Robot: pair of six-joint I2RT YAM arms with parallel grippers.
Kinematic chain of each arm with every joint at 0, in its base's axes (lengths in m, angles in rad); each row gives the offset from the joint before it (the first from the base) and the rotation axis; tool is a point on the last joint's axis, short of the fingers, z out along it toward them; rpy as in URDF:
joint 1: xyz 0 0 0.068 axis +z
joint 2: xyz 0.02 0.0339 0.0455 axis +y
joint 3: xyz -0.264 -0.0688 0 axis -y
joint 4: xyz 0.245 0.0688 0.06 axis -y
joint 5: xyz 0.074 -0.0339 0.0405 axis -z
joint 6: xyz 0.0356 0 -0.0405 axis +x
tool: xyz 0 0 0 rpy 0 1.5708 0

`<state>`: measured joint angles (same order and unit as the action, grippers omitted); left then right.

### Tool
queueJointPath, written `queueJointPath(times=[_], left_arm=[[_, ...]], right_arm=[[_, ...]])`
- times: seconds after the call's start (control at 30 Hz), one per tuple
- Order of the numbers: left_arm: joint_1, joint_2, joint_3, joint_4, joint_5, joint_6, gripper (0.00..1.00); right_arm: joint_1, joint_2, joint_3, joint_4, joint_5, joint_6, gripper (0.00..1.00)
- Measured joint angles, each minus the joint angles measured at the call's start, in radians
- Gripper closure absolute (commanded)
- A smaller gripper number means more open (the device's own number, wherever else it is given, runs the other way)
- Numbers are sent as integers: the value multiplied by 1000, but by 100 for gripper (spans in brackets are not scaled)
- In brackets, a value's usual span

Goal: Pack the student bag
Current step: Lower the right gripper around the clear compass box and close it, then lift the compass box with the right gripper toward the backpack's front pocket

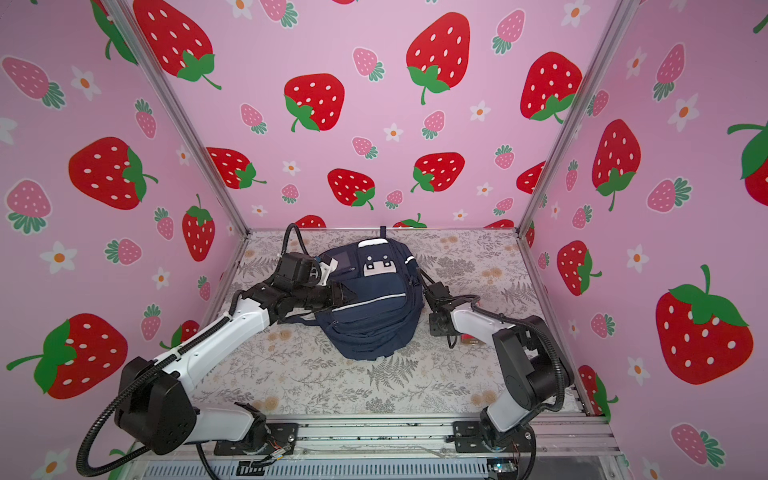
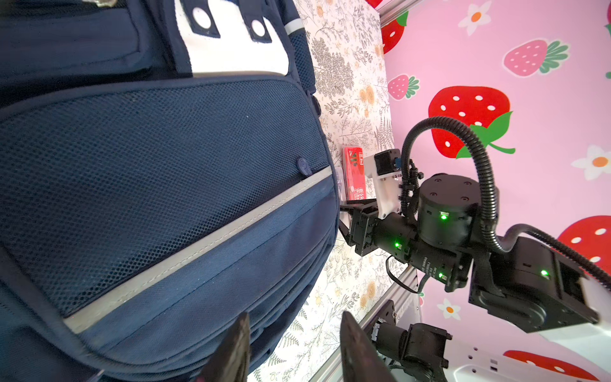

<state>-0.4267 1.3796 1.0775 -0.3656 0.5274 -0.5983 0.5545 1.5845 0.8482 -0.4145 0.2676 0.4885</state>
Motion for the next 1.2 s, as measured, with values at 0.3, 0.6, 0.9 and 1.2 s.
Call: queueJointPath(times=[0.3, 0.6, 0.9, 1.2], left_arm=[[11, 3, 74, 39, 96, -72, 50], [11, 66, 101, 177, 242, -200, 51], [13, 82, 76, 191, 270, -240, 65], [29, 82, 61, 214, 270, -246, 79]], right_arm=[[103, -257, 86, 23, -35, -134, 79], [324, -291, 175, 79, -156, -230, 78], [441, -224, 276, 85, -182, -275, 78], [452, -215, 290, 93, -161, -276, 77]])
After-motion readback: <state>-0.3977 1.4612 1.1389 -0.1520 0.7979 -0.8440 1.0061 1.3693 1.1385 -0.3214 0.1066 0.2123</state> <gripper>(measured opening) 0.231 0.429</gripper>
